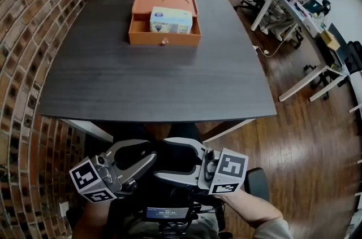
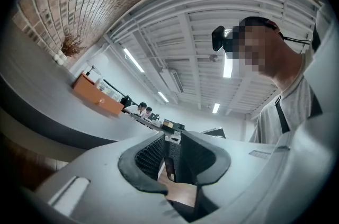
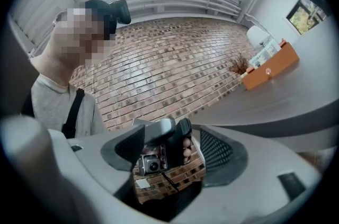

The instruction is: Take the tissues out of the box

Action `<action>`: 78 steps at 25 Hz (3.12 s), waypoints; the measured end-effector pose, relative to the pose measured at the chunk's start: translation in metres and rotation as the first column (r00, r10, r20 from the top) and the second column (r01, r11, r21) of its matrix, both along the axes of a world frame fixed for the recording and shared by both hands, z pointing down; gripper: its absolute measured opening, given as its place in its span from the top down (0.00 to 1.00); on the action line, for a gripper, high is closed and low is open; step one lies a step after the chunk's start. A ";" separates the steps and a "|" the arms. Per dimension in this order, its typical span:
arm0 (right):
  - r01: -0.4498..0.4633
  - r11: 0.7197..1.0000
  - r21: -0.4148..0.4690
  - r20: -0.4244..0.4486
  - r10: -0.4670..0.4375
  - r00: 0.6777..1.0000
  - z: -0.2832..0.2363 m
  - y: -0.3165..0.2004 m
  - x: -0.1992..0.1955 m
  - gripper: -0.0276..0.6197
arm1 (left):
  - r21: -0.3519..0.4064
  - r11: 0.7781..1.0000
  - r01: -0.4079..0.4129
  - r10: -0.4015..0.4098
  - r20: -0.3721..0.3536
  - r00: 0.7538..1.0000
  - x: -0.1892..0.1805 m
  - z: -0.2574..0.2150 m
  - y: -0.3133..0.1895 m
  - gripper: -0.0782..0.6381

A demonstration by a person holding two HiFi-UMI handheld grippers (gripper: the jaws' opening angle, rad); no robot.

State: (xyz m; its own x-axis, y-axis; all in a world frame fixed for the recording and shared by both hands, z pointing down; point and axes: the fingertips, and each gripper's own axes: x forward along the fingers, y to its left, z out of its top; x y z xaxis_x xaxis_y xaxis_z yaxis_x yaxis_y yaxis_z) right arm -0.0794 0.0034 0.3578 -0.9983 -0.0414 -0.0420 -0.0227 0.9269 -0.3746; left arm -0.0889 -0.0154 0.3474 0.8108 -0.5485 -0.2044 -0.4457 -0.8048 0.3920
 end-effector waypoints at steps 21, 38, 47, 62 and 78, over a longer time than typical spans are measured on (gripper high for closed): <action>-0.034 0.999 0.013 0.013 0.034 0.999 -0.010 -0.018 0.009 0.45 | 0.007 1.000 0.013 -0.013 0.020 1.000 0.007 -0.004 -0.013 0.77; -0.048 0.998 -0.051 0.117 0.054 0.992 -0.026 -0.022 0.013 0.45 | 0.270 0.960 0.072 -0.146 0.264 0.953 -0.027 -0.074 -0.058 0.77; -0.052 0.997 -0.050 0.164 0.059 0.985 -0.030 -0.031 0.013 0.45 | 0.336 0.942 0.014 -0.148 0.377 0.914 -0.024 -0.093 -0.123 0.77; -0.069 0.993 -0.099 0.183 0.087 0.979 -0.030 -0.035 0.026 0.45 | 0.307 0.930 -0.200 -0.172 0.848 0.501 -0.013 -0.106 -0.356 0.33; -0.079 0.990 -0.113 0.190 0.100 0.977 -0.022 -0.044 0.035 0.45 | -0.086 0.940 -0.330 0.159 0.966 0.202 0.001 -0.014 -0.399 0.31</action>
State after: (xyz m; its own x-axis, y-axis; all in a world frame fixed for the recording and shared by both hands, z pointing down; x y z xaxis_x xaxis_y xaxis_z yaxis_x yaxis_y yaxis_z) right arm -0.0442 -0.0405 0.3355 -0.9634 -0.1445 -0.2259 -0.0208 0.8801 -0.4743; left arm -0.0875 -0.4149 0.3337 0.5331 -0.3247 0.7812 -0.1857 -0.9458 -0.2664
